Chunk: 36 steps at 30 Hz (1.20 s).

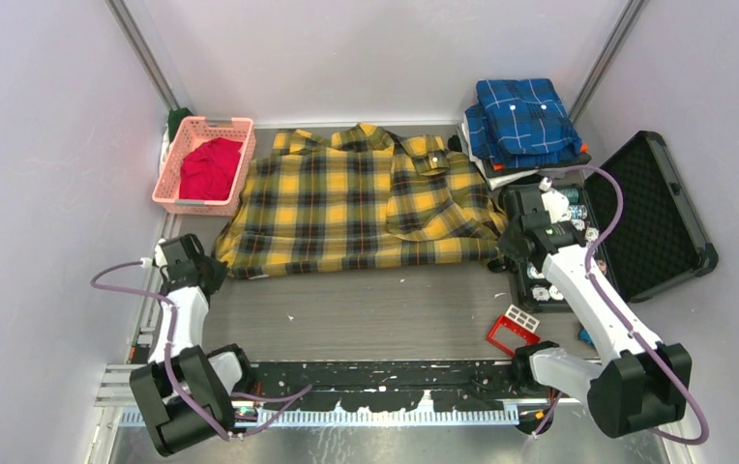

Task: Fold and stack the mixed laundry pile
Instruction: Fold the shirt at the center of the board.

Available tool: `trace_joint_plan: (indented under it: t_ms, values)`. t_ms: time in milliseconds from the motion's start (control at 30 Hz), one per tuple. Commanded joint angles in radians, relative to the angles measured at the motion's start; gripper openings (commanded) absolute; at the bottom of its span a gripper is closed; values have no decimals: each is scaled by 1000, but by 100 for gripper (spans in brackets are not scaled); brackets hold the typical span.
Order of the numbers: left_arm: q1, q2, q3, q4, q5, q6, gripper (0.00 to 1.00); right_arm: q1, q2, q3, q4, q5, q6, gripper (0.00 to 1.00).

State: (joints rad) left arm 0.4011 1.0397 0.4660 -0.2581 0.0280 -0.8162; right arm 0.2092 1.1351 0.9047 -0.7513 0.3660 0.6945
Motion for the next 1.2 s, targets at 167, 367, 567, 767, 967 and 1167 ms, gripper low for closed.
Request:
trace_joint_plan:
  t_ms: [167,367,567,767,967,1167]
  values:
    - [30,-210,60,-293,-60,-15,0,-7,-178,-111,-175,23,195,1]
    - [62,-336,64,-474,-136,-31,0,-5,-313,-204,-219,-37,286,1]
    - [72,-386,83,-494,-68,-57,96,-5,-487,-205,-294,-23,370,50]
    - [71,-400,199,-445,30,14,100,-5,-461,-49,-239,-5,287,58]
    - [-43,-361,354,-338,173,84,92,14,-216,128,-71,-122,146,54]
    - [-533,-122,535,-279,-19,189,87,146,-100,123,92,-90,83,53]
